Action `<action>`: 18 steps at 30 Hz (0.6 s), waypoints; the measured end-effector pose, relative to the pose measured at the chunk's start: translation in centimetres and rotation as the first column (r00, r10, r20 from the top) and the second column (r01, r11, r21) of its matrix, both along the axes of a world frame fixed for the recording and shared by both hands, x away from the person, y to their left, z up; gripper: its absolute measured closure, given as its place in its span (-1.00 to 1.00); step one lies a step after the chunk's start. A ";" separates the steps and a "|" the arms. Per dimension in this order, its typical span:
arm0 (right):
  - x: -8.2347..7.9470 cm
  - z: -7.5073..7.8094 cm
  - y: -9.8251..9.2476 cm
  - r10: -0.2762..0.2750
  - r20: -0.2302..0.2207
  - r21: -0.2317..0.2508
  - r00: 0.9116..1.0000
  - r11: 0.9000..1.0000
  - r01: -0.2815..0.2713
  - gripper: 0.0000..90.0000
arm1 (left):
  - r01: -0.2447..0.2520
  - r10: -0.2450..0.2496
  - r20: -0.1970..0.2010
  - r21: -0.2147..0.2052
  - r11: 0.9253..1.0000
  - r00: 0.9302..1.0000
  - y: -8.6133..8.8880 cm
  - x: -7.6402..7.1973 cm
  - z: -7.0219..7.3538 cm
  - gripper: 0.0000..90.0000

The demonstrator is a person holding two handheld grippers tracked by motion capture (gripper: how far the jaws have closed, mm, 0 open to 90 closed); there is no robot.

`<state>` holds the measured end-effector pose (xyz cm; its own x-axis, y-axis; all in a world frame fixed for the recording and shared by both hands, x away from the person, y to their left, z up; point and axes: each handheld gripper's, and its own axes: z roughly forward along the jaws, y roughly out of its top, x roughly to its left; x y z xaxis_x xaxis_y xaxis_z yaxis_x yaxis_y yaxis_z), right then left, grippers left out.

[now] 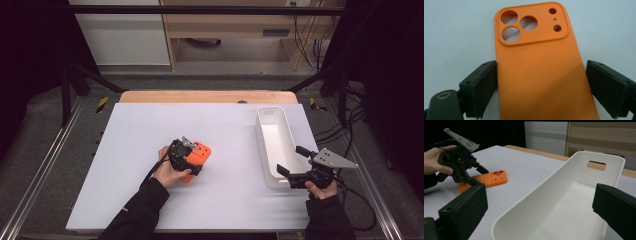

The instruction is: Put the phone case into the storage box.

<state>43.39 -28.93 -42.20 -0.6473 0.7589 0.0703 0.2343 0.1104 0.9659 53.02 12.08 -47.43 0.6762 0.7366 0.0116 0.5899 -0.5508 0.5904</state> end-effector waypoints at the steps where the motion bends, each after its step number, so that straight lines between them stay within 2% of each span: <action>1: 0.0 0.0 0.0 0.000 0.001 -0.001 1.000 1.000 0.000 -0.99 | -0.001 0.001 0.000 -0.001 1.000 1.000 0.0 0.0 0.0 -0.75; 18: 0.0 0.0 -0.1 -0.003 0.004 0.002 1.000 1.000 0.003 -0.99 | -0.017 0.017 -0.001 -0.005 1.000 1.000 0.0 0.0 0.0 -0.73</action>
<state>43.38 -29.01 -42.16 -0.6450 0.7610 0.0693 0.2311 0.1078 0.9670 52.98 12.04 -47.41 0.6637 0.7479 0.0075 0.5993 -0.5379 0.5929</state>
